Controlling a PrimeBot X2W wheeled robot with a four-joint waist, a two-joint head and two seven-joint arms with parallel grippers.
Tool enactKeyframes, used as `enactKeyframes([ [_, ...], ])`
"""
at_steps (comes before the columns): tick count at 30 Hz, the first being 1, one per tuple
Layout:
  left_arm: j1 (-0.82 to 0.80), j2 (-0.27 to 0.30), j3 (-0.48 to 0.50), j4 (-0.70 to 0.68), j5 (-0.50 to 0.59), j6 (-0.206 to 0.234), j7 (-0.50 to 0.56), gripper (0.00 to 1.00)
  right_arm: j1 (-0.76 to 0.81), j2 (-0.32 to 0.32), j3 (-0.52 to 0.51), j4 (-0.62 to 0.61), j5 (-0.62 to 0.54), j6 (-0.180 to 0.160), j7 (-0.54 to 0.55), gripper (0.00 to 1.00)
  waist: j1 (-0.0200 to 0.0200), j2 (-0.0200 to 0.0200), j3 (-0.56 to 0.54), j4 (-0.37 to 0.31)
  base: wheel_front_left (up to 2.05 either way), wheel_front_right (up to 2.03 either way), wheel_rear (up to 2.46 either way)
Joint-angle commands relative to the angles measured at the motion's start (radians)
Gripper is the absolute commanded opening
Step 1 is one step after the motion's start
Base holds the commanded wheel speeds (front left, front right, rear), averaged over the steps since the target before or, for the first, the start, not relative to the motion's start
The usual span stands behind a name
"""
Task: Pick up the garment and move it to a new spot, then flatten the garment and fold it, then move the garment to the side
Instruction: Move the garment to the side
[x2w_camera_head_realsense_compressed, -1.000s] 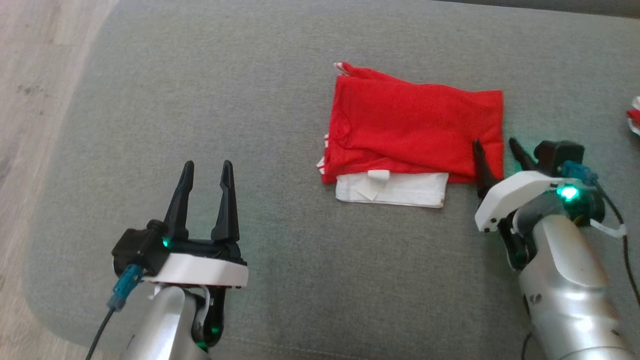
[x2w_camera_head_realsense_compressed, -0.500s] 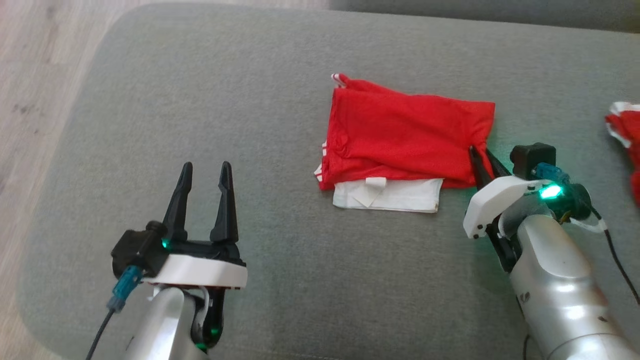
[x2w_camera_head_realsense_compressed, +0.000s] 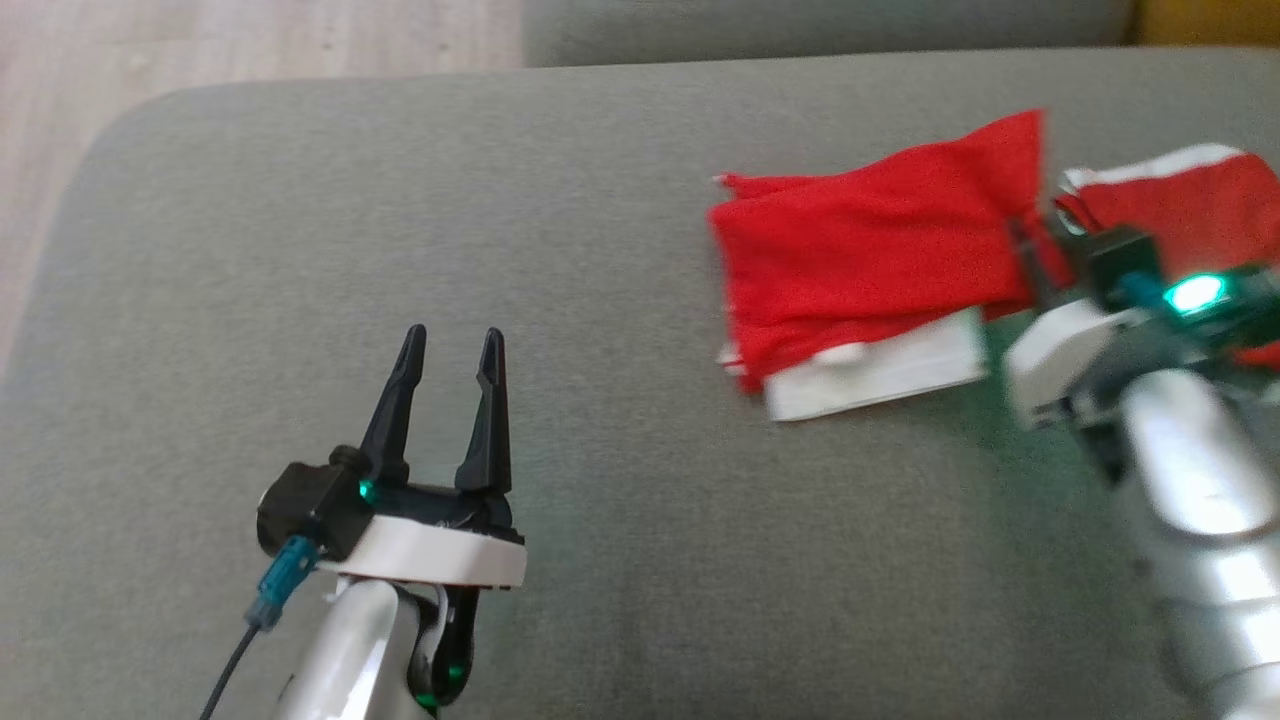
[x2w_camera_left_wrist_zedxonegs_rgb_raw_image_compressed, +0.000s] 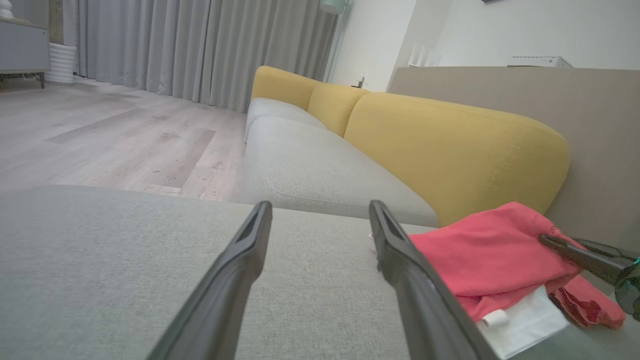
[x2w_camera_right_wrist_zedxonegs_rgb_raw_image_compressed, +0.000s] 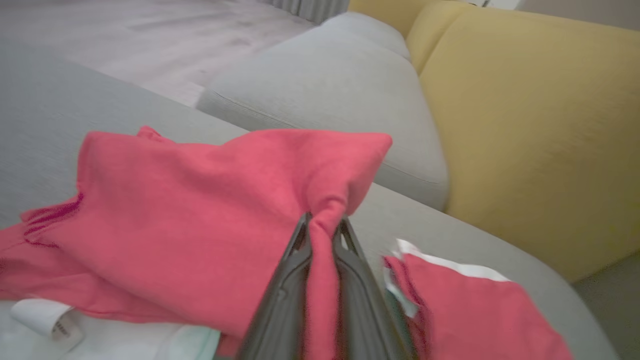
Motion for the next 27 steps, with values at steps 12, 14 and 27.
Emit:
enactKeyframes([
  [12, -0.066, 0.006, 0.029, -0.034, -0.007, -0.003, -0.005, 1.00, -0.109, -0.413, 0.073, -0.110, 0.120, 0.007, 0.163, 0.00, 0.0001, 0.0000, 0.102, -0.032, 0.00, 0.00, 0.00],
  [14, -0.073, 0.006, 0.029, -0.031, -0.008, -0.007, -0.005, 1.00, -0.110, -0.459, 0.078, -0.097, 0.123, 0.007, 0.168, 0.00, 0.0001, 0.0000, 0.110, -0.024, 0.00, 0.00, 0.00],
  [27, -0.085, 0.006, 0.050, -0.026, -0.004, -0.016, -0.005, 1.00, -0.108, -0.540, -0.046, -0.011, 0.056, 0.007, 0.175, 0.00, 0.0001, 0.0000, 0.138, 0.005, 0.00, 0.00, 0.00],
])
